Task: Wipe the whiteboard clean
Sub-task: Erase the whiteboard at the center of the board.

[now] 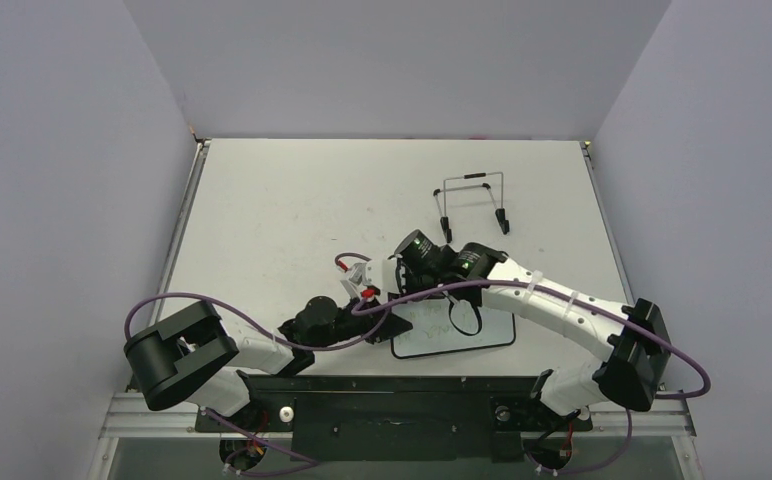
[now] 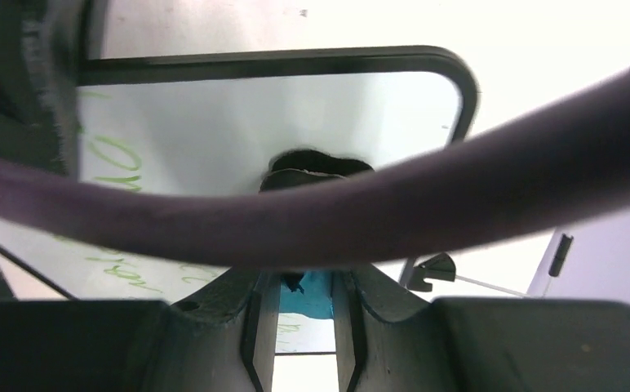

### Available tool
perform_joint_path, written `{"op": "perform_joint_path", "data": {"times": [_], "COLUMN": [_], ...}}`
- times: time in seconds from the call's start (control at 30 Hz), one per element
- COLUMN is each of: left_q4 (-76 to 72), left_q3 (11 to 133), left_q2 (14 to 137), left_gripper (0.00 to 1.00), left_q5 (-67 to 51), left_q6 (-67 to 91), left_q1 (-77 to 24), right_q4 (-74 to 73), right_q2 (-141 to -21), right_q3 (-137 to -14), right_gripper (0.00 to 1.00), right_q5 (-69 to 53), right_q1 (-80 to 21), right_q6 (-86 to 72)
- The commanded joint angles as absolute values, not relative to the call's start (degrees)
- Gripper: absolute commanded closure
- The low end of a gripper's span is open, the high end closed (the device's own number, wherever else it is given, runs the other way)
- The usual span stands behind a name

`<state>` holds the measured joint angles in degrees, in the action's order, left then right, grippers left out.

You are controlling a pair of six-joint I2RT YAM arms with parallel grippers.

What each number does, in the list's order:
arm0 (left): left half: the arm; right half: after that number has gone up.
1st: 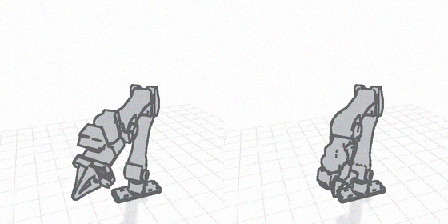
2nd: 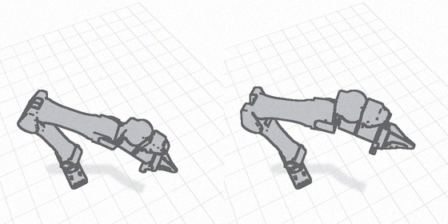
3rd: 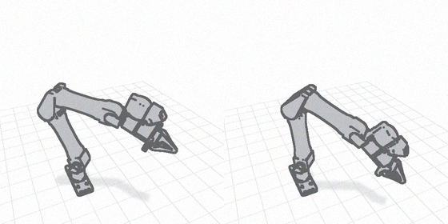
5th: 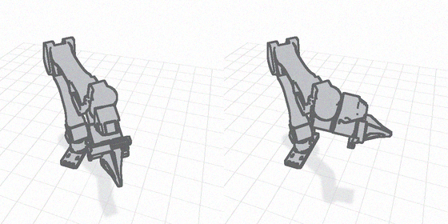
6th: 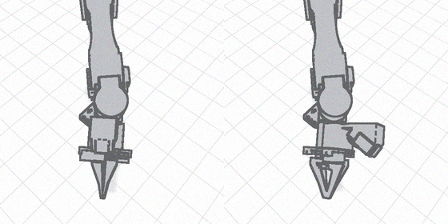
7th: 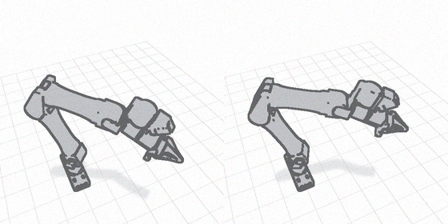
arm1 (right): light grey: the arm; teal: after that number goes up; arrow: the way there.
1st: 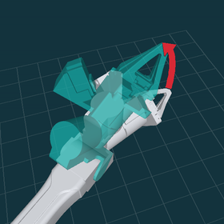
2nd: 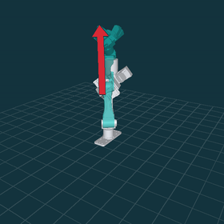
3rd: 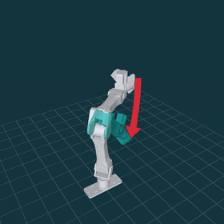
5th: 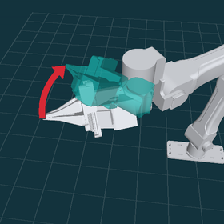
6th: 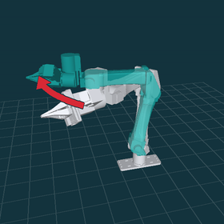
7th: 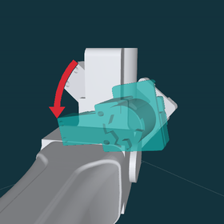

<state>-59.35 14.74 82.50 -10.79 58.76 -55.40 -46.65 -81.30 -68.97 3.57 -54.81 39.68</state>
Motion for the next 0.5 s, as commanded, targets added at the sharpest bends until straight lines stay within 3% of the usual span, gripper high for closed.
{"op": "perform_joint_path", "data": {"times": [0.0, 0.47], "left_q4": [-69.79, -70.09], "left_q3": [15.58, 15.67], "left_q2": [79.78, 80.0], "left_gripper": [1.0, 1.0], "left_q5": [-11.78, -12.13], "left_q6": [57.66, 57.66], "left_q1": [-55.72, -55.81], "right_q4": [-48.61, -42.08], "right_q2": [-78.02, -77.45], "right_q3": [-65.7, -66.18], "right_gripper": [1.0, 1.0], "right_q5": [-0.56, 7.81], "right_q1": [-56.57, -47.51], "right_q6": [42.56, 36.43]}}
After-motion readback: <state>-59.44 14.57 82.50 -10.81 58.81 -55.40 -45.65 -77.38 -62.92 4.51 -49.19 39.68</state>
